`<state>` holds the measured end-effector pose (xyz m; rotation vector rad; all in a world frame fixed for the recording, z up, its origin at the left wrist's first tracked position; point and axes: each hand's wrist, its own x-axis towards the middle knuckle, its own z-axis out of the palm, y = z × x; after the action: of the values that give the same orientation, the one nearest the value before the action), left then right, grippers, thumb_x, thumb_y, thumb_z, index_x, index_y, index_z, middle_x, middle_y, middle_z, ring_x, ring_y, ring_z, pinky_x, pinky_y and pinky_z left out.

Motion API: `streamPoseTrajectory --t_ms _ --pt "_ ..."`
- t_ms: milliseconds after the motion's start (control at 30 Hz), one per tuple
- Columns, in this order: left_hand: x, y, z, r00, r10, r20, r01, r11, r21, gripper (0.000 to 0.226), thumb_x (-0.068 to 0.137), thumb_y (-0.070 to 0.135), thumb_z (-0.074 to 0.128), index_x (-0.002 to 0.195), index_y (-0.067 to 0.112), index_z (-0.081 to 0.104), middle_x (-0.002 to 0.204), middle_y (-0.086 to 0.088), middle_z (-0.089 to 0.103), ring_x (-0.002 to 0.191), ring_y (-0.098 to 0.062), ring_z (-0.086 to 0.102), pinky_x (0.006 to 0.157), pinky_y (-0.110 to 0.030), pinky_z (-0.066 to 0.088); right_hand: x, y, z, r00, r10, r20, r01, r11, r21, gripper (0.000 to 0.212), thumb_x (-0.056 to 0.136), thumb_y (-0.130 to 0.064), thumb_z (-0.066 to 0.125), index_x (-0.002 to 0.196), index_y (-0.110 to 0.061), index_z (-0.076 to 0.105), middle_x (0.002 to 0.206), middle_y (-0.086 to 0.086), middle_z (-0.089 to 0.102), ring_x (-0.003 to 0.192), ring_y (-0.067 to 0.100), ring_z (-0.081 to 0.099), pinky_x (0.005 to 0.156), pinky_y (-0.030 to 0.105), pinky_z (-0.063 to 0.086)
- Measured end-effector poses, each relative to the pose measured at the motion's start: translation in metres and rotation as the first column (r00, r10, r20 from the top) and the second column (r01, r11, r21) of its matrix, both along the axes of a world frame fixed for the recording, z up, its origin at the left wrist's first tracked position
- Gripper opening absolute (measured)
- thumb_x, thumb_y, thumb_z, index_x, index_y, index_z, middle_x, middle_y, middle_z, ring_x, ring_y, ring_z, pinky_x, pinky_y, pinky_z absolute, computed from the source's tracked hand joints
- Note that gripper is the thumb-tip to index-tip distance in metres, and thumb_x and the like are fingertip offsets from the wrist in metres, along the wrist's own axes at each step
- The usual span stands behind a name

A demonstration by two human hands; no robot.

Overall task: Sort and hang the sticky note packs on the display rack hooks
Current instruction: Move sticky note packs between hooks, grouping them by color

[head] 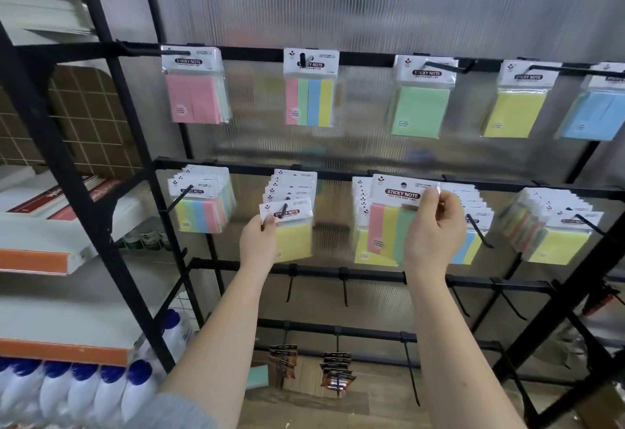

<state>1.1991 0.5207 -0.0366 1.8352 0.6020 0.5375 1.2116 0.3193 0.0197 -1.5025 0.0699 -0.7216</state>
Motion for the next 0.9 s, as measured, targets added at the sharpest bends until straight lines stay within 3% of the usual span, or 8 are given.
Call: streamPoseTrajectory --t_ms 100,300,467,533,600,767,900 --pt "-0.01 -0.001 0.002 0.999 0.025 0.021 -0.027 0.994 0.102 0.034 0.102 0.025 0.033 0.074 0.011 0.044 0.068 0.0 0.044 0.064 -0.016 0.04 0.05 -0.024 0.032 0.003 -0.001 0.001 1.0 -0.007 0.021 0.008 1.0 -0.029 0.036 0.099 -0.027 0.044 0.064 -0.022 0.039 0.064 -0.008 0.042 0.059 0.005 0.037 0.056 0.018 0.031" --pt "-0.032 0.0 0.012 0.996 0.077 0.036 -0.084 0.968 0.235 0.04 0.101 0.027 0.036 0.063 0.015 0.032 0.061 0.001 0.039 0.056 -0.013 0.035 0.05 -0.029 0.022 0.013 0.003 0.008 0.991 0.041 0.131 -0.031 0.997 -0.072 0.025 0.098 -0.023 0.049 0.073 -0.02 0.05 0.065 -0.013 0.049 0.062 -0.003 0.046 0.06 0.014 0.034" --pt "-0.047 -0.003 0.02 0.989 0.11 0.099 -0.134 0.951 0.28 0.037 0.101 0.031 0.035 0.067 0.017 0.04 0.062 -0.001 0.042 0.056 -0.012 0.037 0.051 -0.027 0.025 0.014 0.004 0.018 0.973 0.169 0.156 -0.147 0.979 -0.144 0.012 0.094 -0.018 0.057 0.082 -0.016 0.06 0.071 -0.019 0.056 0.066 -0.013 0.051 0.063 0.005 0.036" --pt "-0.049 -0.002 0.026 0.98 0.145 0.133 -0.177 0.947 0.269 0.032 0.101 0.033 0.034 0.071 0.028 0.043 0.069 -0.004 0.049 0.064 -0.016 0.046 0.054 -0.027 0.033 0.015 0.005 0.021 0.966 0.209 0.153 -0.185 0.97 -0.155 0.012 0.092 -0.017 0.06 0.081 -0.015 0.061 0.071 -0.019 0.057 0.066 -0.013 0.051 0.064 0.004 0.037" --pt "-0.05 0.0 0.031 0.97 0.191 0.153 -0.226 0.937 0.266 0.03 0.101 0.035 0.033 0.08 0.024 0.051 0.077 -0.006 0.055 0.072 -0.022 0.054 0.059 -0.033 0.042 0.016 0.006 0.022 0.962 0.233 0.14 -0.212 0.965 -0.152 0.011 0.091 -0.018 0.062 0.08 -0.016 0.062 0.072 -0.017 0.058 0.065 -0.013 0.052 0.063 0.005 0.037" --pt "-0.052 0.005 0.041 0.94 0.278 0.198 -0.323 0.912 0.253 0.04 0.102 0.03 0.035 0.063 0.02 0.032 0.061 0.0 0.04 0.055 -0.012 0.037 0.049 -0.027 0.025 0.019 0.012 0.024 0.954 0.273 0.124 -0.261 0.96 -0.102 0.01 0.089 -0.019 0.066 0.079 -0.02 0.062 0.074 -0.014 0.062 0.067 -0.01 0.055 0.066 0.007 0.041" --pt "-0.052 0.018 0.045 0.932 0.289 0.218 -0.34 0.906 0.254 0.04 0.102 0.029 0.035 0.063 0.02 0.032 0.062 0.001 0.04 0.055 -0.011 0.037 0.05 -0.027 0.025 0.016 0.025 0.029 0.945 0.282 0.166 -0.272 0.959 -0.082 0.01 0.089 -0.014 0.065 0.08 -0.018 0.062 0.072 -0.016 0.061 0.066 -0.011 0.054 0.066 0.009 0.041"
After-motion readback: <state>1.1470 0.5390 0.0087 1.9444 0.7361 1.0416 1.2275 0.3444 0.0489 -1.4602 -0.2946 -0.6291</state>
